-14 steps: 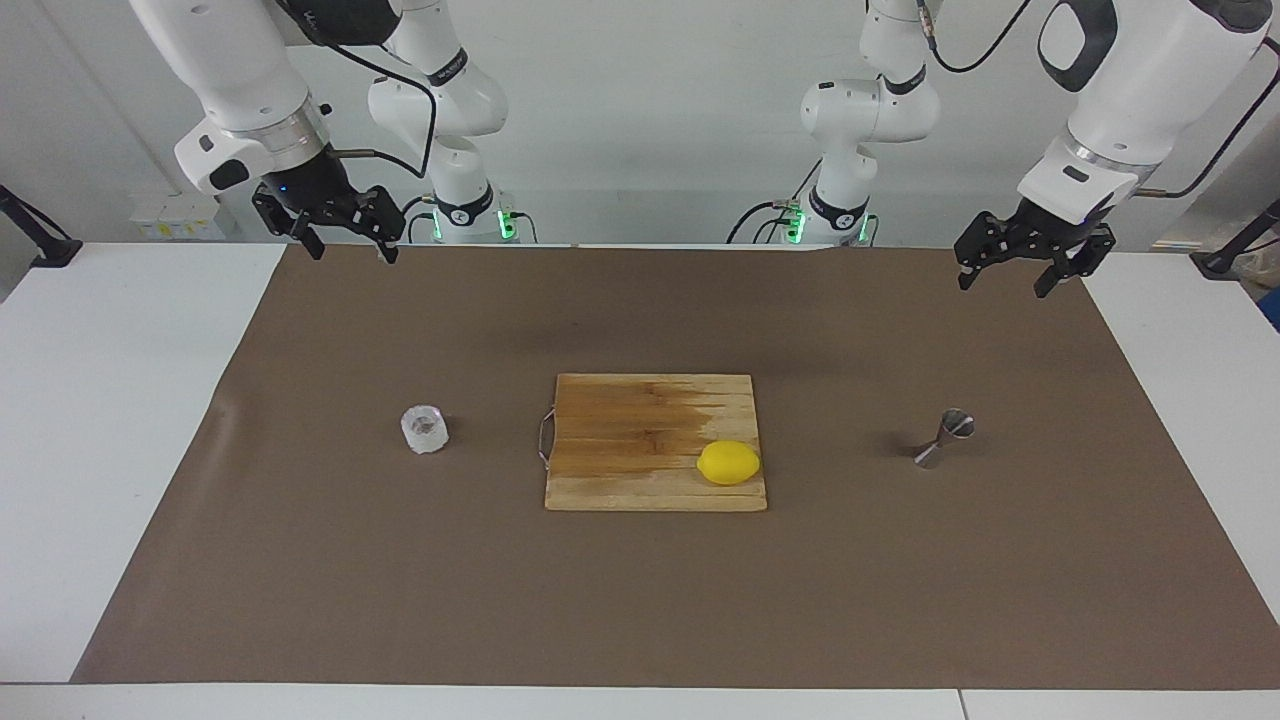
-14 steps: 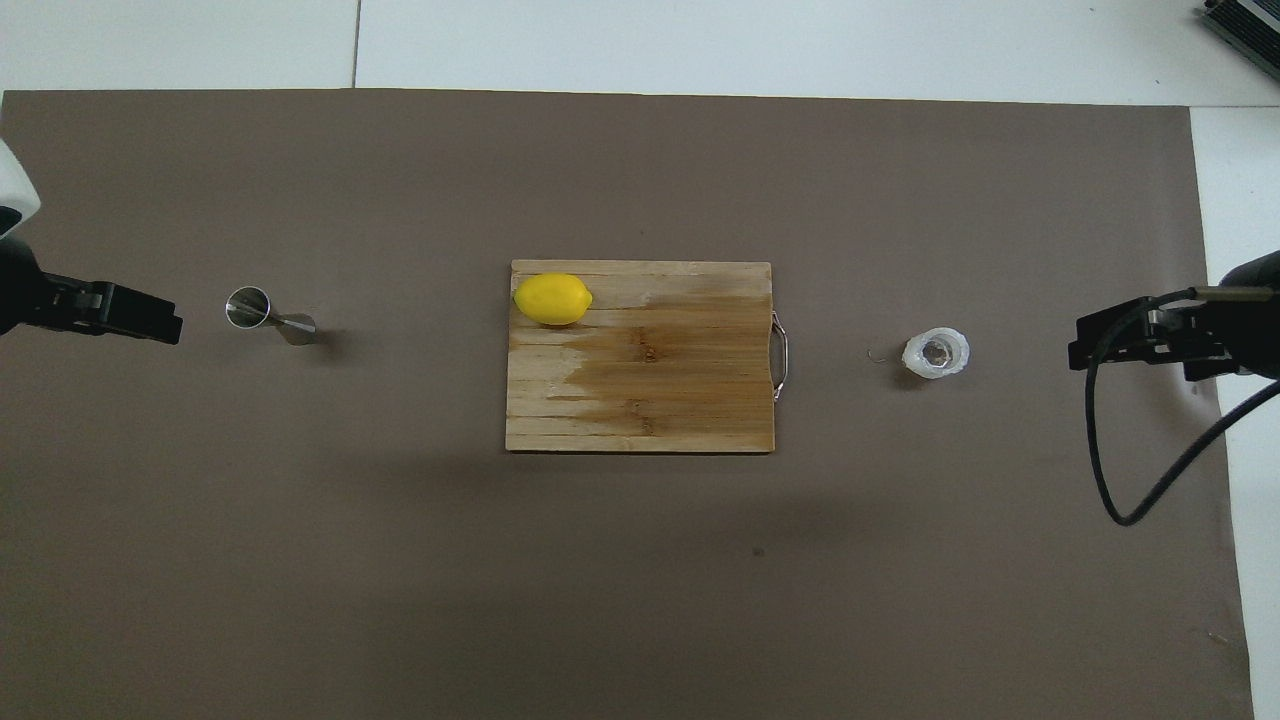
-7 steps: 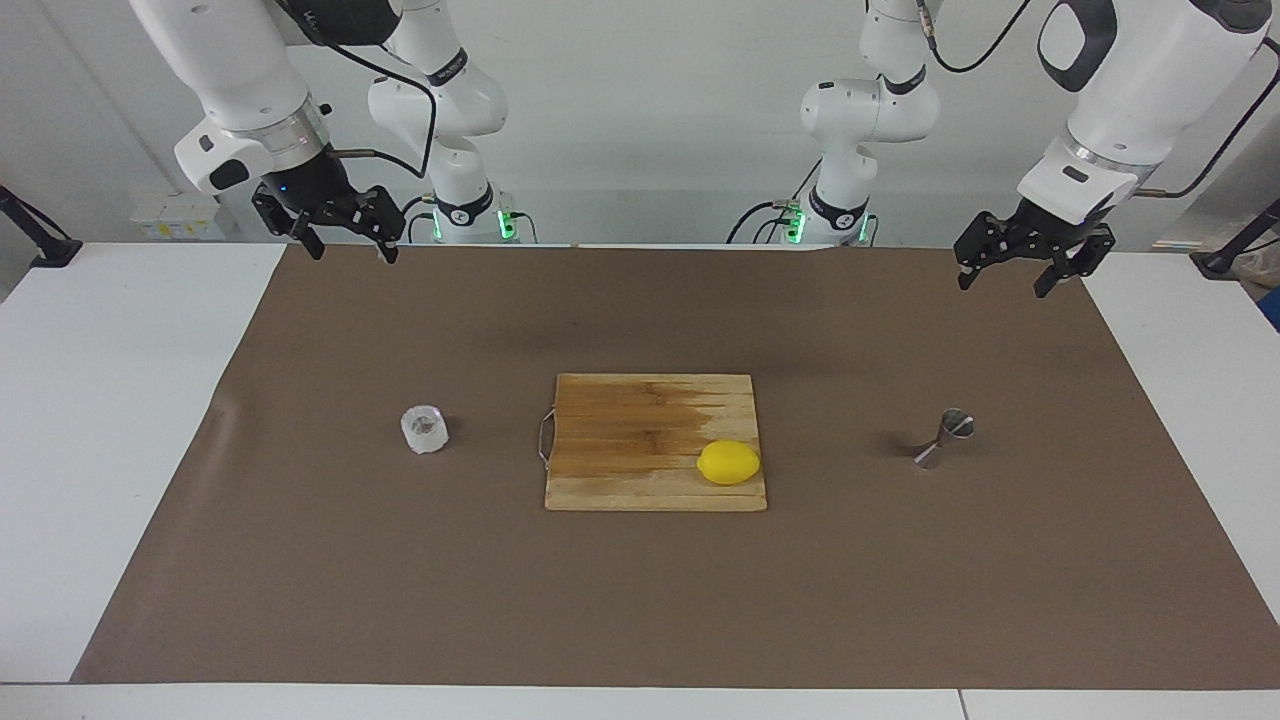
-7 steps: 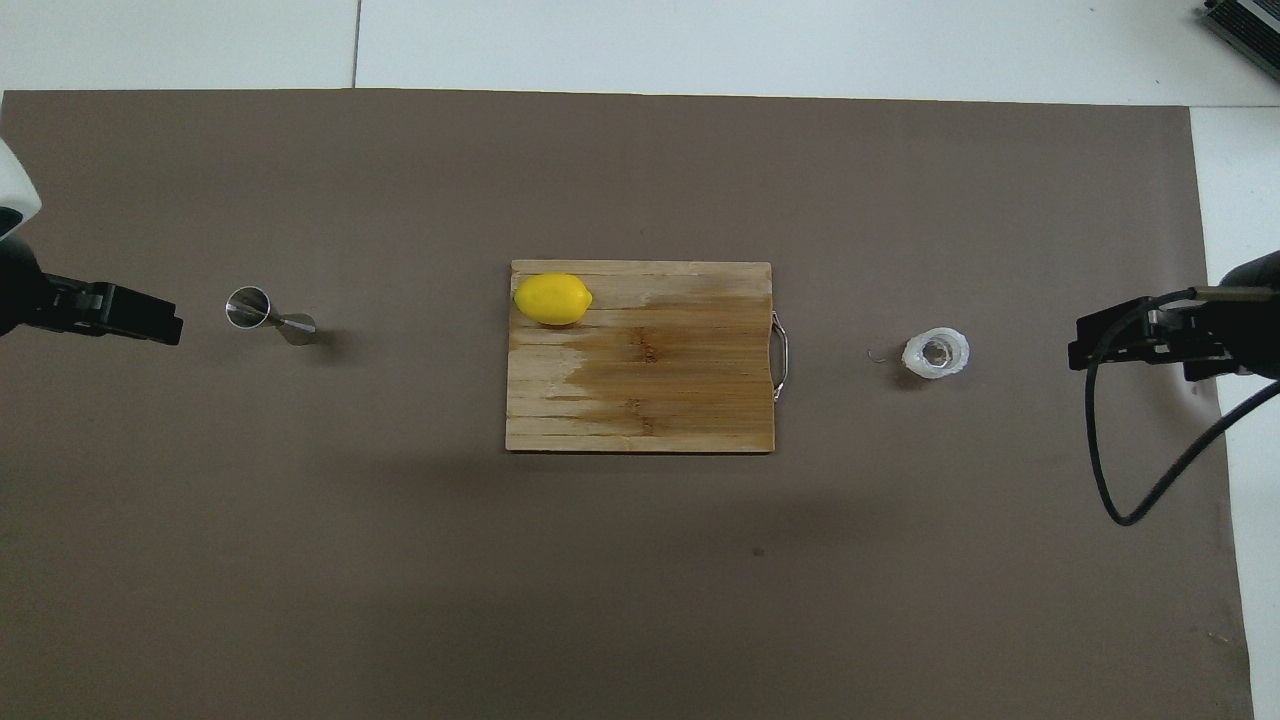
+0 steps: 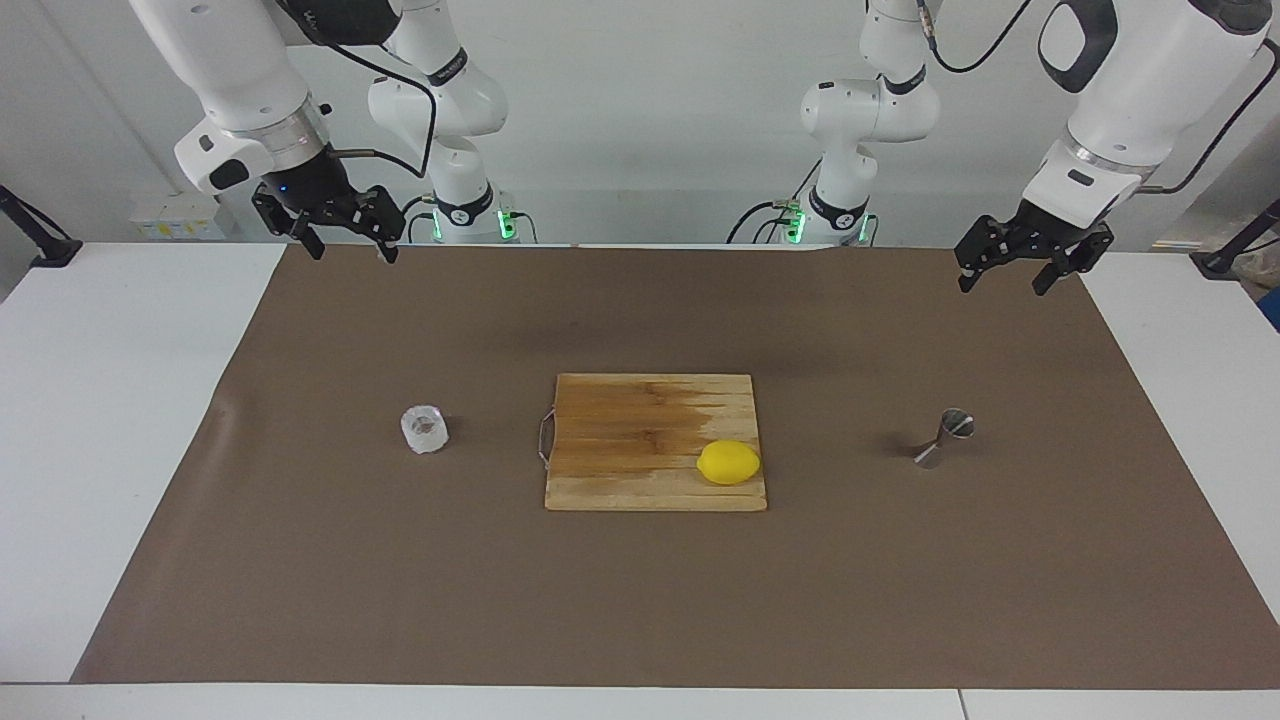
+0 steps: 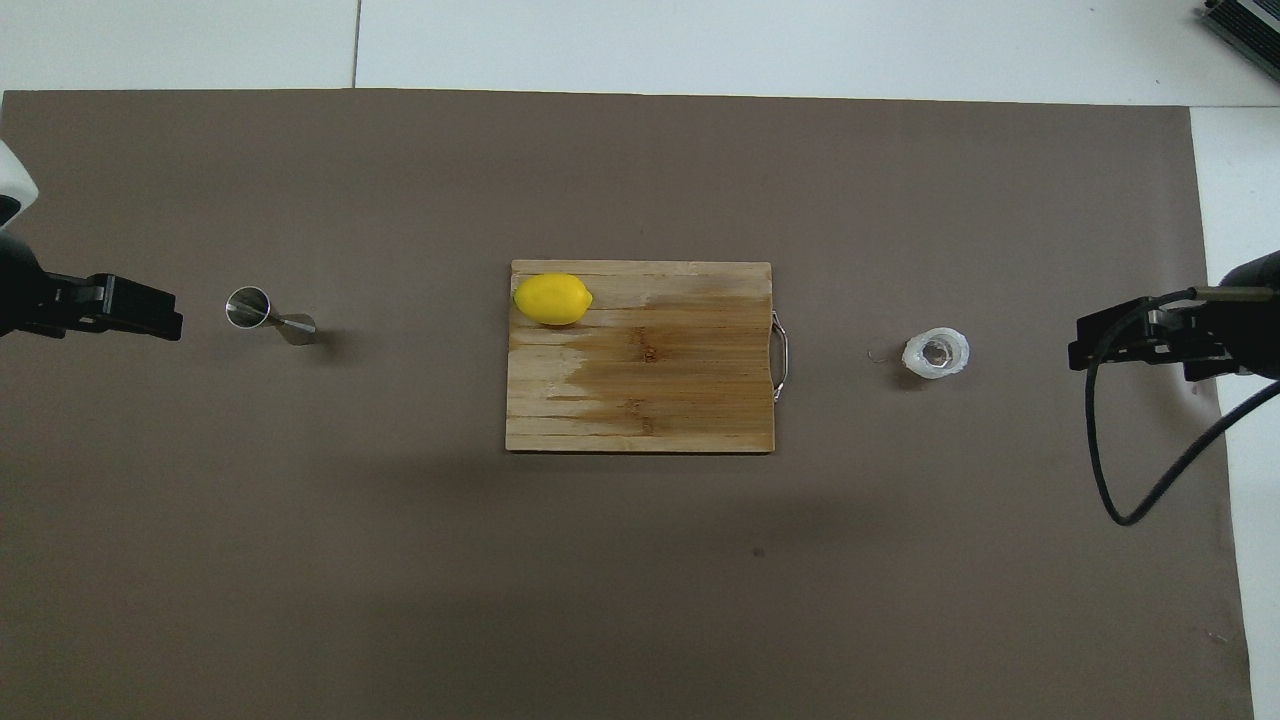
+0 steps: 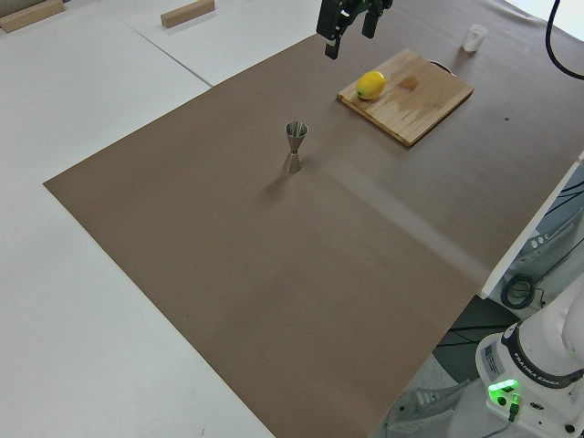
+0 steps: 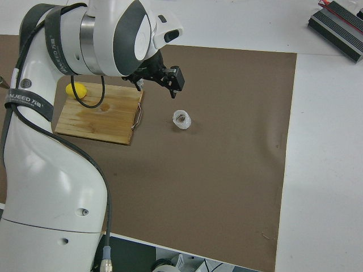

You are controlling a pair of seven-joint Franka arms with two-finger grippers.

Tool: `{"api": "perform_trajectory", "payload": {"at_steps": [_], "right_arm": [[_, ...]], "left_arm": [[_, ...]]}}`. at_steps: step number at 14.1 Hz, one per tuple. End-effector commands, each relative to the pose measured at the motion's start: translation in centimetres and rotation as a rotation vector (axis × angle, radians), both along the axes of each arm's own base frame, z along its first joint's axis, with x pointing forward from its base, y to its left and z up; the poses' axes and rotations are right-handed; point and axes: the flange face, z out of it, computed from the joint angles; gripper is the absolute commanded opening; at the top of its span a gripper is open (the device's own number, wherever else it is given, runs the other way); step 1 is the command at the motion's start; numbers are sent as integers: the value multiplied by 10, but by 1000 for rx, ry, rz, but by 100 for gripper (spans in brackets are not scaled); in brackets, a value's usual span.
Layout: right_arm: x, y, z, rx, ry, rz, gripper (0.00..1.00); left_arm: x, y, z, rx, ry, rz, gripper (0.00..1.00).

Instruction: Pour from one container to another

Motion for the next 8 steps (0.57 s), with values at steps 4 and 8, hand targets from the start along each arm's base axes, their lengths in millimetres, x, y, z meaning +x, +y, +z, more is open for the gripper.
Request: {"api": "perform_trajectory", "payload": {"at_steps": [4,8], "right_arm": [[-1,1,0,24,2,-23,100],[-1,1,0,24,2,-23,100]], "left_arm": [[61,24,-50,-23,71,240,100],[93,64,-80,-137,128,639,100]]}}
